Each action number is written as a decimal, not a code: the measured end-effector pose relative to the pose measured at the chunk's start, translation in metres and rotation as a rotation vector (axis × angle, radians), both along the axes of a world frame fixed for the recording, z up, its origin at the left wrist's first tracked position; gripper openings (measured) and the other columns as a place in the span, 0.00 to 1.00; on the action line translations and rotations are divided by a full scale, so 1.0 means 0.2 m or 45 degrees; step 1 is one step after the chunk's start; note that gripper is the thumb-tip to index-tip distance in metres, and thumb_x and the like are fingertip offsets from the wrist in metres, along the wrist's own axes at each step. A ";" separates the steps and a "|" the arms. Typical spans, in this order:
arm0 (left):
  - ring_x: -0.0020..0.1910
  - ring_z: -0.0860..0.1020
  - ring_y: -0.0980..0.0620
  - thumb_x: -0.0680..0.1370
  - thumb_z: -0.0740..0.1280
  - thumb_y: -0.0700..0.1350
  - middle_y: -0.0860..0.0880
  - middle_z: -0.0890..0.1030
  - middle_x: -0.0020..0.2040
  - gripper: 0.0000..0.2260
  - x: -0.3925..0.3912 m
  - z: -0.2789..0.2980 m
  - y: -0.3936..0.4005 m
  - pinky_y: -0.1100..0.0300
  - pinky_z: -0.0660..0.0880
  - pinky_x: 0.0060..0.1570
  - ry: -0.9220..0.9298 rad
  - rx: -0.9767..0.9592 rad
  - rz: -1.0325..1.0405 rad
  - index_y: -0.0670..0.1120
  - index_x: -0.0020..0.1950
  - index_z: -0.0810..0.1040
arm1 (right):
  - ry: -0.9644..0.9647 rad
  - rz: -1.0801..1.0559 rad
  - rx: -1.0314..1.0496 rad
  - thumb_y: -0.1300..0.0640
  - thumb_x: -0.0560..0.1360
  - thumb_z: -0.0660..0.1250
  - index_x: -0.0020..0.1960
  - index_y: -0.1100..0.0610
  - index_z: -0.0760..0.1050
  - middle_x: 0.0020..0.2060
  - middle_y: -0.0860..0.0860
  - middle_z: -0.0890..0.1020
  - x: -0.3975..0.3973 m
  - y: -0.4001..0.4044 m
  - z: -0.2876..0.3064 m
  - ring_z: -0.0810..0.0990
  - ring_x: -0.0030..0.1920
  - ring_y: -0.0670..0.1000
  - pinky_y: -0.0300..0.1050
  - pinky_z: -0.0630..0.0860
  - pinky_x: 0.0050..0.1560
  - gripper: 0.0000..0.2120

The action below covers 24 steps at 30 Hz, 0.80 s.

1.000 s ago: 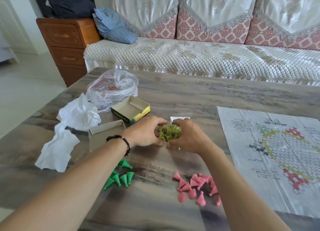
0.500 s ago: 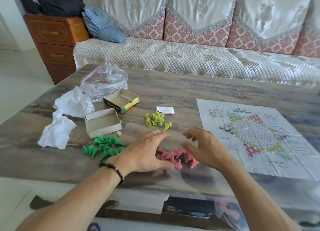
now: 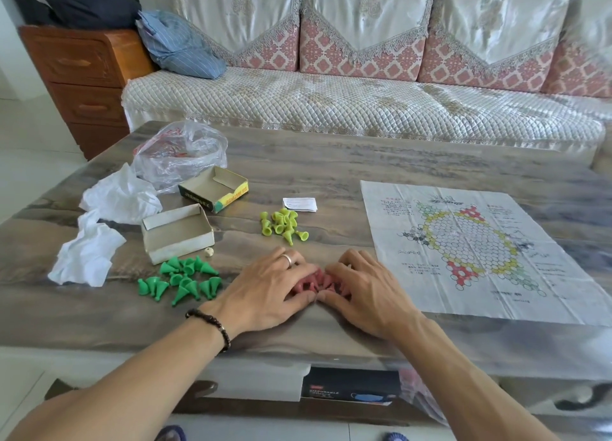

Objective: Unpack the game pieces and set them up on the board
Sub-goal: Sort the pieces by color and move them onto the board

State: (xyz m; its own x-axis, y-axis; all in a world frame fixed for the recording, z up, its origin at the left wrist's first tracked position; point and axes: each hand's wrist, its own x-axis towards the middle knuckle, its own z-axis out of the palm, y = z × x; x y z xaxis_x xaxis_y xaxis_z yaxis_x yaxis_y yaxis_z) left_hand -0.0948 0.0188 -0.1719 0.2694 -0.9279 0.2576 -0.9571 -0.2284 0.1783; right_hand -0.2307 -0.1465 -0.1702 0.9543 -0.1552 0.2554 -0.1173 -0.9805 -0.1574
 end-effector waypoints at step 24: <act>0.36 0.77 0.39 0.80 0.61 0.47 0.43 0.78 0.36 0.12 -0.01 0.01 -0.26 0.50 0.70 0.33 0.023 -0.293 0.166 0.42 0.39 0.73 | -0.503 -0.330 0.343 0.60 0.76 0.64 0.29 0.60 0.64 0.24 0.52 0.69 0.16 -0.06 0.01 0.67 0.27 0.56 0.49 0.65 0.31 0.18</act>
State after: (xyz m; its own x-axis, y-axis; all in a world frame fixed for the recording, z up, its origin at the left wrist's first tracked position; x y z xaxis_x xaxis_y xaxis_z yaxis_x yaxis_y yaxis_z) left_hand -0.0971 -0.0338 -0.1707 0.3894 -0.8026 0.4518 -0.9184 -0.3012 0.2565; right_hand -0.1982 -0.1581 -0.1674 0.7156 -0.4819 0.5057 -0.2307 -0.8463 -0.4801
